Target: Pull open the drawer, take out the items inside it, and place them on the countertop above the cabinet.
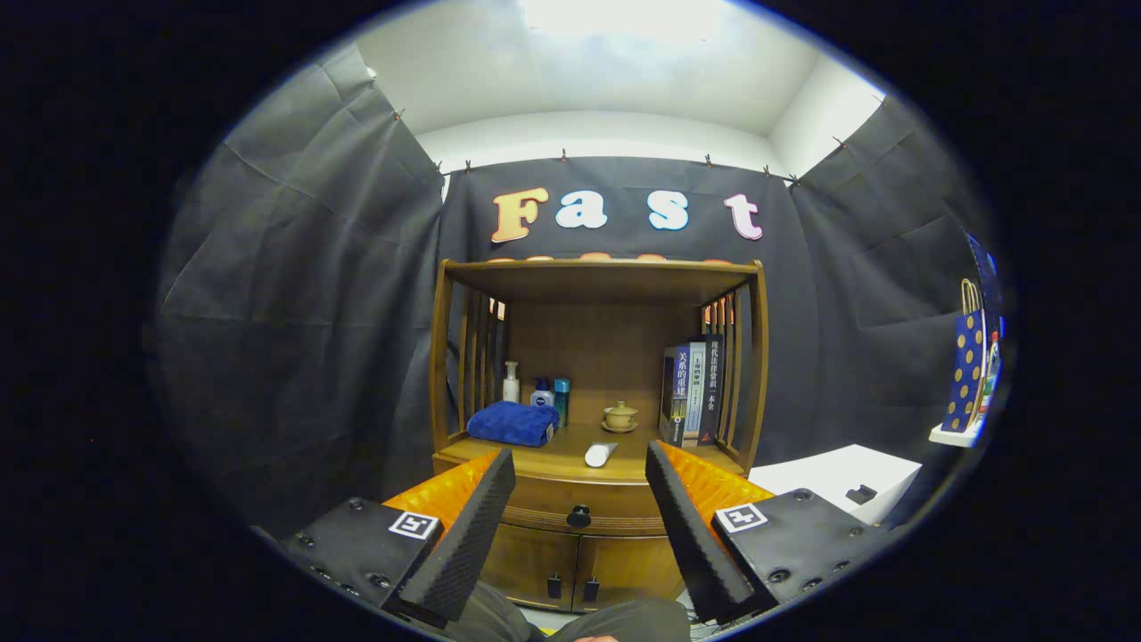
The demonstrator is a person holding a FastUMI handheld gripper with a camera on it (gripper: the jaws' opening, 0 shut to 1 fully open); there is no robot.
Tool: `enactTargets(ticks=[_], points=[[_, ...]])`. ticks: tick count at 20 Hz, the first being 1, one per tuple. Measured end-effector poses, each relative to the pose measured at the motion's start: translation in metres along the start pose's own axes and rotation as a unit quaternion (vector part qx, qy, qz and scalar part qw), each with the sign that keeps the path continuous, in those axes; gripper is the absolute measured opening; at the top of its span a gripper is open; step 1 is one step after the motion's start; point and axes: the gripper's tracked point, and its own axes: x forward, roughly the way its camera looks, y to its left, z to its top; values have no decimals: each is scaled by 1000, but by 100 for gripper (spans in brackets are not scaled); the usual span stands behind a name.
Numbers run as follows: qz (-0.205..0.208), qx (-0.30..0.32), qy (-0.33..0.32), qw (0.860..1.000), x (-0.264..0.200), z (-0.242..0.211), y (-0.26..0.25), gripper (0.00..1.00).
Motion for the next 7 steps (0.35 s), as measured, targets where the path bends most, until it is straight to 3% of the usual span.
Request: enactTargets(ticks=[7], points=[[2, 9, 17, 1000, -12, -18, -4, 97]])
